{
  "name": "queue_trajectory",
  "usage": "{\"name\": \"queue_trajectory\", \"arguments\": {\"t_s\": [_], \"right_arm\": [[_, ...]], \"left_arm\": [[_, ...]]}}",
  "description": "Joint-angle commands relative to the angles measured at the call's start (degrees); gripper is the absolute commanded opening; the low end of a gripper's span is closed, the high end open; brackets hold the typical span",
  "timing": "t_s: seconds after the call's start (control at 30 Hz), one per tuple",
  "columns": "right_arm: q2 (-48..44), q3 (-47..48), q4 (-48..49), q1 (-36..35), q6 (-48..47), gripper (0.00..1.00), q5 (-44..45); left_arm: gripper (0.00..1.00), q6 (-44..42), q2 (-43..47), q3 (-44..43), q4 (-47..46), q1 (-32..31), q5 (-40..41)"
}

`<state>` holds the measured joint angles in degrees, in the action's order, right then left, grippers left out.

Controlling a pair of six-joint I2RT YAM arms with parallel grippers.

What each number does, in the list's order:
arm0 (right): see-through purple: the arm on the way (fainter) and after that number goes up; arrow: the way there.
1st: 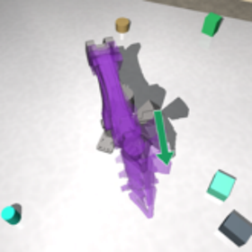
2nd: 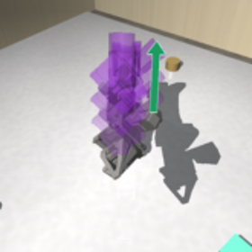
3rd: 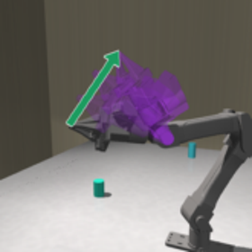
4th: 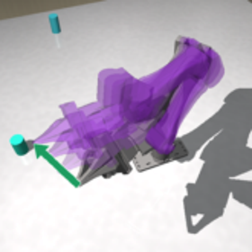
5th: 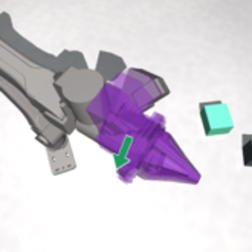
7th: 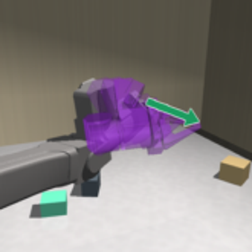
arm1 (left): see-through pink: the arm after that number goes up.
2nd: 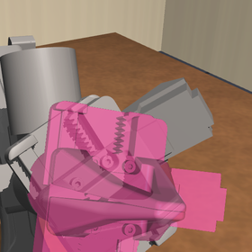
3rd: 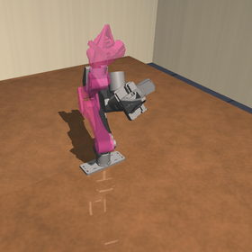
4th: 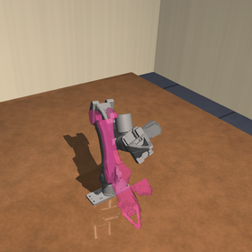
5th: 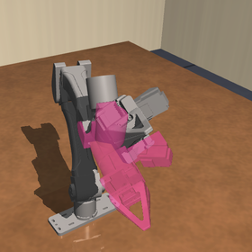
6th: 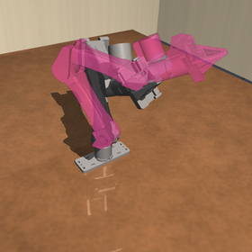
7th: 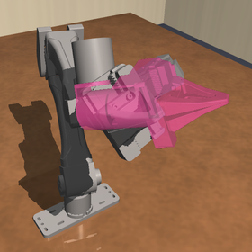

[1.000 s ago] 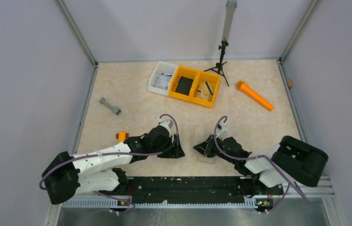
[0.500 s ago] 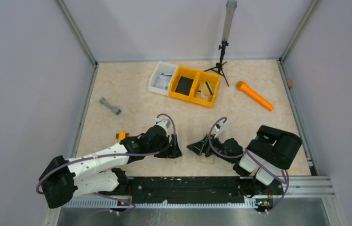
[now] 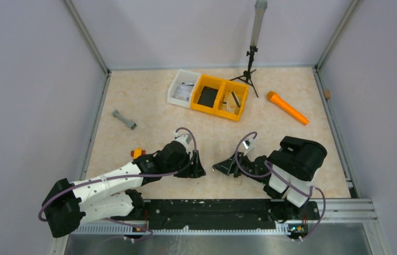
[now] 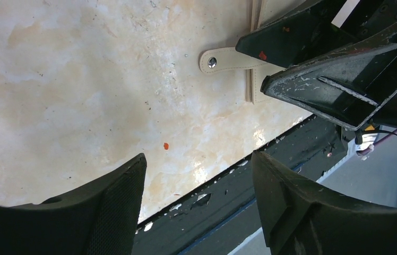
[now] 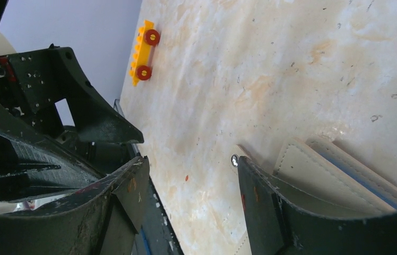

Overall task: Take the credit cards out of the card holder
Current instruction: Close the card holder at the center of the board, then reset both arms

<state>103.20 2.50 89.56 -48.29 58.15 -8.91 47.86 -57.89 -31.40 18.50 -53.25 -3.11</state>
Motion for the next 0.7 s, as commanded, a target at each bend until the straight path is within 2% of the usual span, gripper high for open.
{"name": "queue_trajectory", "arguments": {"t_s": [0.0,0.13,0.17,0.3,0.43,0.5,0.67], "right_arm": [[5.2,-1.6,9.1,1.4,-0.9,0.65,-0.5],[-0.9,-1.5,8.3,1.6,-3.1,0.78,-1.5],[-4.0,-1.0,5.4,2.2,-3.2,0.81,-2.2],[-19.8,2.8,-15.8,2.6,-7.6,0.84,-2.5],[-36.6,9.0,-40.5,2.7,-18.1,0.87,0.8],[-43.3,13.2,-52.4,2.7,-23.2,0.88,3.8],[-52.8,21.5,-75.6,5.2,-30.3,0.87,18.3]], "left_arm": [[0.75,-0.7,0.2,0.2,-0.8,0.3,0.9],[0.77,-1.8,1.1,0.2,-0.8,1.1,1.6],[0.78,-2.7,1.5,-0.1,-0.7,1.8,1.5],[0.79,-6.7,3.4,-2.8,3.2,7.4,1.3],[0.87,-10.7,5.6,-5.8,5.6,13.6,2.4],[0.97,-12.3,6.6,-7.3,6.8,15.4,5.8],[0.99,-15.9,8.8,-10.8,8.5,20.0,16.3]]}}
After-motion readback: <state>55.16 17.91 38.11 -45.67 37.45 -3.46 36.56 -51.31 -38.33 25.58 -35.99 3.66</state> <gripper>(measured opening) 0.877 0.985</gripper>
